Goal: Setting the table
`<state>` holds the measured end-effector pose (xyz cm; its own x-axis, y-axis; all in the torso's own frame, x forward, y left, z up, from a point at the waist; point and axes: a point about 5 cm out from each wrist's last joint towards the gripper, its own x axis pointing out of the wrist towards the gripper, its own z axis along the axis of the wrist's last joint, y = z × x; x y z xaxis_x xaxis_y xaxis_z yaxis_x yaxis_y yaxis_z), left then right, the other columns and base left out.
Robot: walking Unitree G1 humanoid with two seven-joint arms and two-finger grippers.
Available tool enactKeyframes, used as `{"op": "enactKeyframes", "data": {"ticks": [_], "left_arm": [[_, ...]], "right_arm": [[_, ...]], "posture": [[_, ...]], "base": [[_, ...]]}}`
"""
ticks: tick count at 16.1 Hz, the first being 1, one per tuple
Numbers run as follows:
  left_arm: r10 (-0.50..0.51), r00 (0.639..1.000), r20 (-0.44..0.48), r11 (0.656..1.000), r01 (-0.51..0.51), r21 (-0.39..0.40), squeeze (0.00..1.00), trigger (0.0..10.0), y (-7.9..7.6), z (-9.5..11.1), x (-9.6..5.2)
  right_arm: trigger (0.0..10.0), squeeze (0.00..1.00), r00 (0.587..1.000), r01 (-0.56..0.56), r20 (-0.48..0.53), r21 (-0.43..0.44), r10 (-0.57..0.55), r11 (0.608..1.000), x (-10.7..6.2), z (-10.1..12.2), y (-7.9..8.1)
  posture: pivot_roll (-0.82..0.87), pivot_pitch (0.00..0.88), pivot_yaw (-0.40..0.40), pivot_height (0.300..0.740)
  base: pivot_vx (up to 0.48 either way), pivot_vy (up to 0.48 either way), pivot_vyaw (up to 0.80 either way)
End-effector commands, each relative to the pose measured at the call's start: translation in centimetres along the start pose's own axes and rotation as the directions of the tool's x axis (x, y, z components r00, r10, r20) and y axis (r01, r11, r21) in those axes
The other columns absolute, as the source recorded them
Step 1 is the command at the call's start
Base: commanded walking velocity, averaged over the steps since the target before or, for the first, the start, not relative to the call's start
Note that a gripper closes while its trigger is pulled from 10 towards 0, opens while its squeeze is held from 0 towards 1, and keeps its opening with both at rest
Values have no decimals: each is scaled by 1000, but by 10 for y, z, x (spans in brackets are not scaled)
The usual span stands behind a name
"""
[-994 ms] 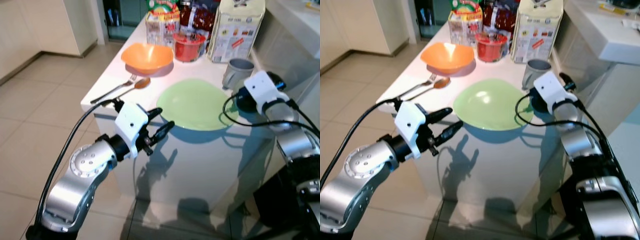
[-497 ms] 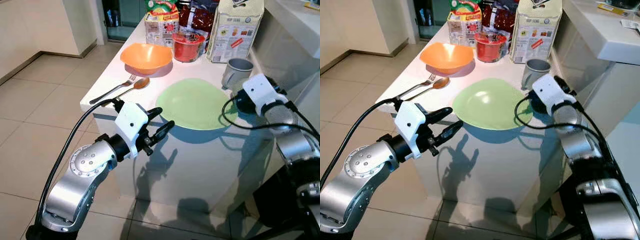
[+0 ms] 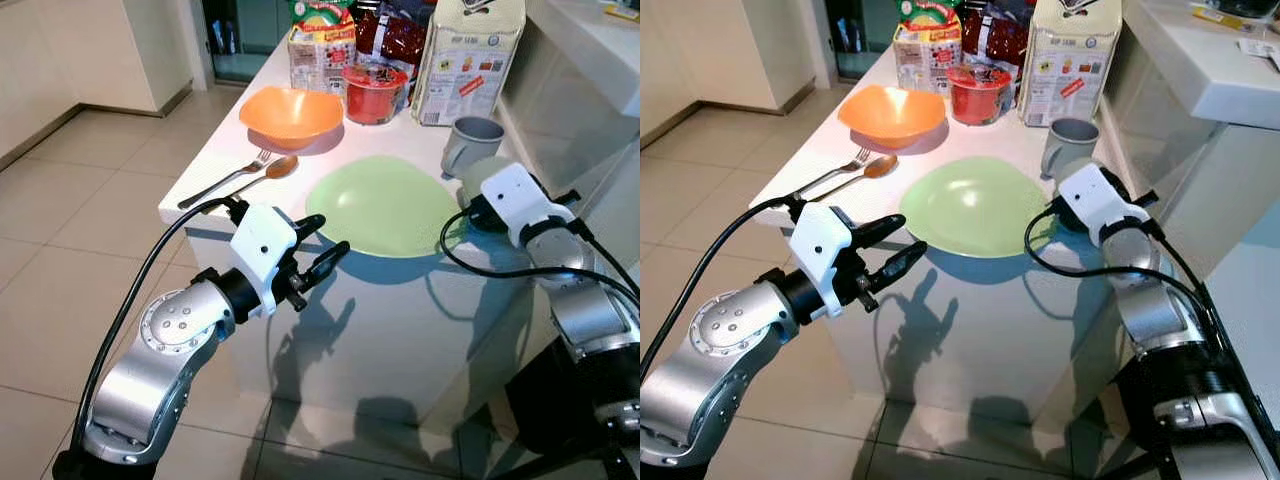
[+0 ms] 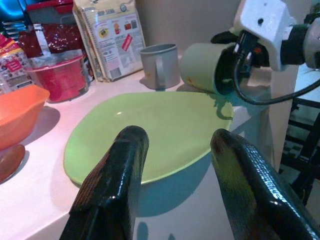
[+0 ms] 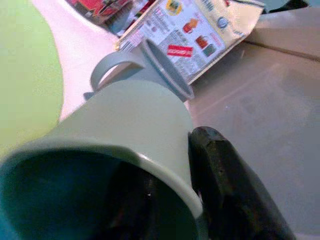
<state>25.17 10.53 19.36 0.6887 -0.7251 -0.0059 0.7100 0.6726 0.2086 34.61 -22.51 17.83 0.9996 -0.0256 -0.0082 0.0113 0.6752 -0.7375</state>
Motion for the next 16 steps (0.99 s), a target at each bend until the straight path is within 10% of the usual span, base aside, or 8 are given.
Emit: {"op": "enactKeyframes", "data": {"ticks": [1,6,8,10,14,15,16], "left_arm": [[-11,1000,7,1000,11,9,0,10000,-3,4,1],[134,991,28,989,-135,66,0,10000,10,7,6],[234,971,49,969,-237,64,0,10000,16,9,10],[274,959,65,960,-277,33,0,10000,17,8,9],[333,941,69,941,-336,39,0,10000,20,7,1],[369,928,56,928,-371,41,0,10000,25,5,-8],[402,915,37,914,-403,50,0,10000,30,2,-20]], "right_arm": [[0,0,1000,7,-5,8,-7,1000,-3,1,-1],[0,0,991,53,120,0,-52,999,-19,43,-29],[0,0,979,-17,205,121,-9,992,-36,65,-30],[0,0,945,-119,325,396,-18,911,-57,83,-24],[0,0,924,-231,380,635,-38,737,-90,84,-1],[2157,0,918,-258,395,653,-30,712,-102,82,6],[10000,0,905,-285,423,679,-43,677,-116,82,12]], "posture": [[-7,0,-11,740],[-11,0,-7,740],[-25,0,2,740],[-35,0,8,740],[-31,0,3,740],[-21,0,-1,740],[-17,0,0,740]], "base": [[0,0,0],[0,0,0],[0,0,0],[0,0,0],[0,0,0],[0,-270,0],[0,-480,0]]}}
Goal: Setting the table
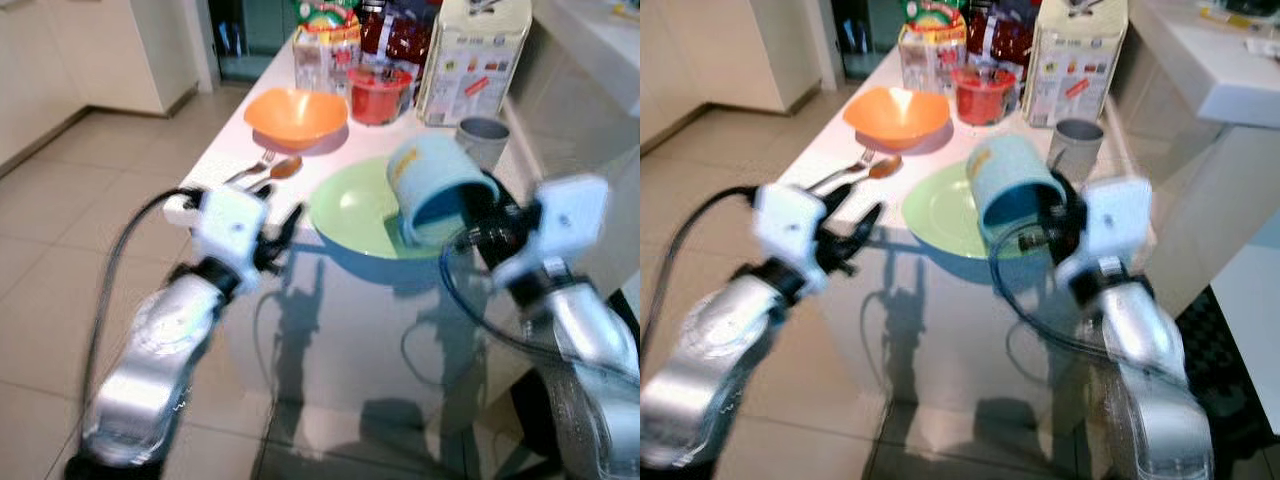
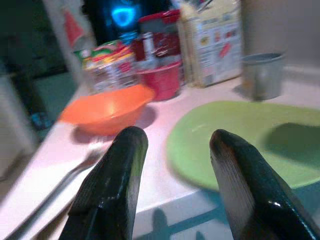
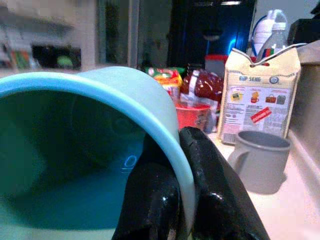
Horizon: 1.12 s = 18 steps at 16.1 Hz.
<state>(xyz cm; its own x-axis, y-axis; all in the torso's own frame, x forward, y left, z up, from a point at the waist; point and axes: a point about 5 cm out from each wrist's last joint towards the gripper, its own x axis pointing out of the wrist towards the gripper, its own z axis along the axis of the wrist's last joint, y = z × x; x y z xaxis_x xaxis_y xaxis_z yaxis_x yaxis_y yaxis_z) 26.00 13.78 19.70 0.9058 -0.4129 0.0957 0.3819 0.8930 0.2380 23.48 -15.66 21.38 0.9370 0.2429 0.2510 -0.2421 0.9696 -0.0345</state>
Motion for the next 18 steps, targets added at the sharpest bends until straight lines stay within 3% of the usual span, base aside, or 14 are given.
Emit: {"op": "enactKeyframes", "data": {"ticks": [1,3,6,11,16,18], "left_arm": [[31,999,6,999,-31,11,0,10000,7,4,-5],[49,999,-22,998,-48,33,0,10000,14,-1,-13],[49,999,-17,999,-48,18,0,10000,9,-1,-12],[45,999,-12,999,-45,20,0,10000,7,2,-13],[35,999,6,999,-35,13,0,10000,3,5,-10],[29,1000,10,1000,-29,9,0,10000,0,6,-8]], "right_arm": [[10000,0,997,-17,69,15,16,1000,-4,10,4],[10000,0,998,54,42,28,-55,998,-18,-1,-6],[10000,0,997,77,19,28,-77,997,-34,-7,-10],[10000,0,997,61,35,58,-63,996,-40,-12,-8],[10000,0,995,86,44,58,-89,995,-44,-12,-11],[10000,0,995,94,39,61,-97,994,-44,-15,-13]], "posture": [[-18,0,1,740],[-22,0,3,740],[-29,0,-3,740],[-15,0,-14,740],[-25,0,-13,740],[-21,0,-11,740]], "base": [[0,-480,0],[0,-480,0],[0,-480,0],[0,-480,0],[0,-480,-700],[0,-480,0]]}}
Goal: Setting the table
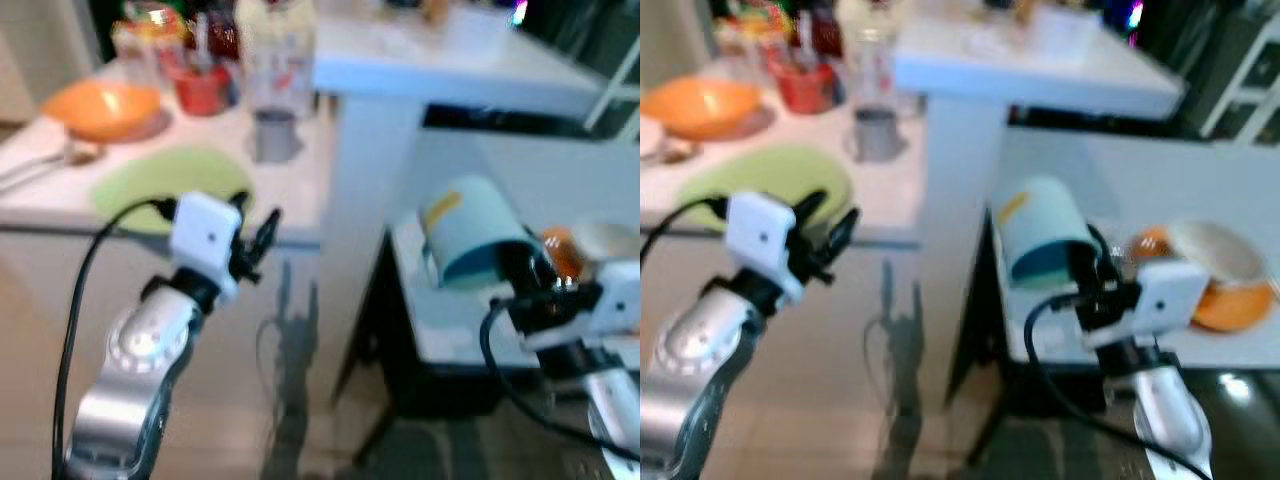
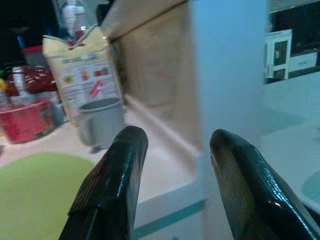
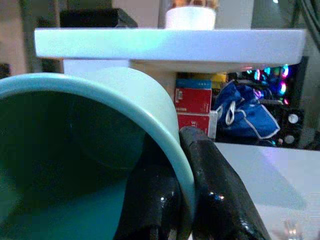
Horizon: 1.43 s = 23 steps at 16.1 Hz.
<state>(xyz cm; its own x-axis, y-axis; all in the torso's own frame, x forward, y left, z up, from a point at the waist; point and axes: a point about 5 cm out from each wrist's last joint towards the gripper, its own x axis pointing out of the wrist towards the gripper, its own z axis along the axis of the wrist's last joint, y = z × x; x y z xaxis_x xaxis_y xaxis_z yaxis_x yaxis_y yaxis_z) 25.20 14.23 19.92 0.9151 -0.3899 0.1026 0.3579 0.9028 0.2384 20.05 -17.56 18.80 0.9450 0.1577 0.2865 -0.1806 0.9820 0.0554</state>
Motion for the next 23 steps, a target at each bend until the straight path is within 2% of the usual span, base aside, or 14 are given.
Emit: {"op": "enactKeyframes", "data": {"ticks": [1,5,6,8,11,13,14,15,19,20,23], "left_arm": [[-1,1000,12,1000,1,3,0,10000,-3,4,1],[7,1000,17,1000,-7,-2,0,10000,-5,1,8],[35,999,27,999,-35,-1,0,10000,-5,1,15],[35,999,31,999,-35,-2,0,10000,-7,2,18],[31,999,34,999,-31,4,0,10000,-7,4,18],[45,999,30,999,-46,14,0,10000,-3,2,19],[50,998,30,998,-51,26,0,10000,0,2,22],[56,998,29,998,-56,31,0,10000,2,2,23],[73,997,28,996,-75,51,0,10000,8,2,26],[81,996,32,995,-83,56,0,10000,10,2,27],[89,996,26,994,-91,57,0,10000,10,0,27]], "right_arm": [[10000,0,1000,17,3,-8,-16,1000,-1,1,-4],[10000,0,999,42,16,-16,-42,999,5,4,-9],[10000,0,994,105,1,18,-105,994,15,6,-25],[10000,0,989,149,-2,31,-149,988,23,9,-38],[10000,0,985,157,-72,-19,-158,987,35,10,-48],[10000,0,974,179,-144,4,-177,984,44,14,-50],[10000,0,968,193,-175,64,-179,979,52,17,-50],[10000,0,965,195,-194,67,-179,979,55,18,-49],[10000,0,953,209,-258,172,-161,963,62,15,-45],[10000,0,946,154,-305,118,-112,981,64,9,-37],[10000,0,944,101,-323,101,-63,990,65,9,-31]], "posture": [[-25,0,-8,740],[-49,0,3,740],[-51,0,-1,740],[-42,0,-9,740],[-48,0,-11,740],[-55,0,-2,740],[-58,0,5,740],[-57,0,6,740],[-45,0,5,740],[-48,0,-3,740],[-49,0,-1,740]], "base": [[0,-480,0],[0,-480,0],[0,-480,0],[0,-480,0],[0,-480,0],[0,-480,0],[0,-480,0],[0,-480,0],[0,-480,0],[0,-480,0],[0,-480,0]]}}
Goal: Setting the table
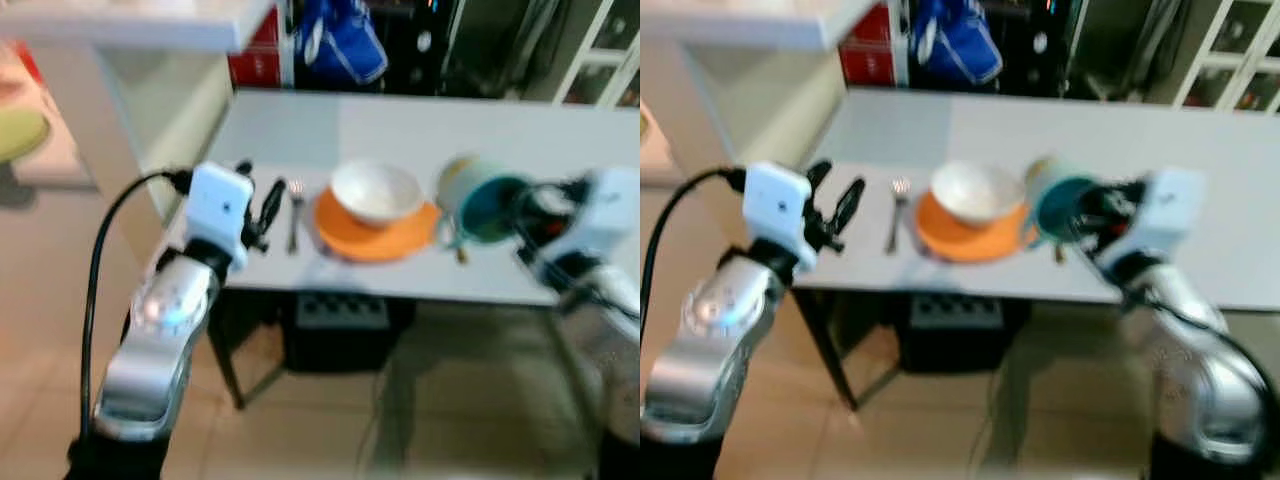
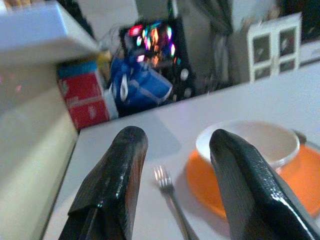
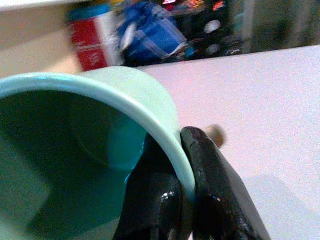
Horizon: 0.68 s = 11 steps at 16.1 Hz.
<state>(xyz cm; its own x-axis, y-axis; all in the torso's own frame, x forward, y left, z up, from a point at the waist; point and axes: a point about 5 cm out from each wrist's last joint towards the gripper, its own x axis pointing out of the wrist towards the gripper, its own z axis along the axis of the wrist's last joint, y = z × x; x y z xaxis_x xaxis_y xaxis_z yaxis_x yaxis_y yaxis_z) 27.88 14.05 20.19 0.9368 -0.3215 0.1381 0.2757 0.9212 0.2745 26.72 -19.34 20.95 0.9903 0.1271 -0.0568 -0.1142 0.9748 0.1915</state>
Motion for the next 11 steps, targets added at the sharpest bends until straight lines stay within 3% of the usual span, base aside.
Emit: {"op": "enactKeyframes", "data": {"ticks": [1,2,4,6,11], "left_arm": [[10,1000,7,1000,-10,8,0,10000,1,2,0],[13,1000,1,1000,-13,12,0,10000,1,1,0],[72,996,-48,997,-73,-31,0,10000,8,0,1],[82,996,-26,997,-82,1,0,10000,14,2,5],[57,998,-12,998,-57,-3,0,10000,7,6,2]], "right_arm": [[10000,0,1000,-2,9,-13,3,1000,-2,6,-1],[10000,0,1000,-4,3,-6,4,1000,-1,6,-1],[10000,0,1000,-4,-21,9,4,1000,0,2,-2],[10000,0,998,14,-65,-52,-17,999,0,-8,-1],[10000,0,998,-13,-54,-10,13,1000,2,-13,8]], "posture": [[-50,0,-5,740],[-43,0,-4,740],[-40,0,0,740],[-51,0,1,740],[-35,0,-12,740]], "base": [[0,-480,0],[0,-480,0],[0,0,0],[0,0,0],[102,0,0]]}}
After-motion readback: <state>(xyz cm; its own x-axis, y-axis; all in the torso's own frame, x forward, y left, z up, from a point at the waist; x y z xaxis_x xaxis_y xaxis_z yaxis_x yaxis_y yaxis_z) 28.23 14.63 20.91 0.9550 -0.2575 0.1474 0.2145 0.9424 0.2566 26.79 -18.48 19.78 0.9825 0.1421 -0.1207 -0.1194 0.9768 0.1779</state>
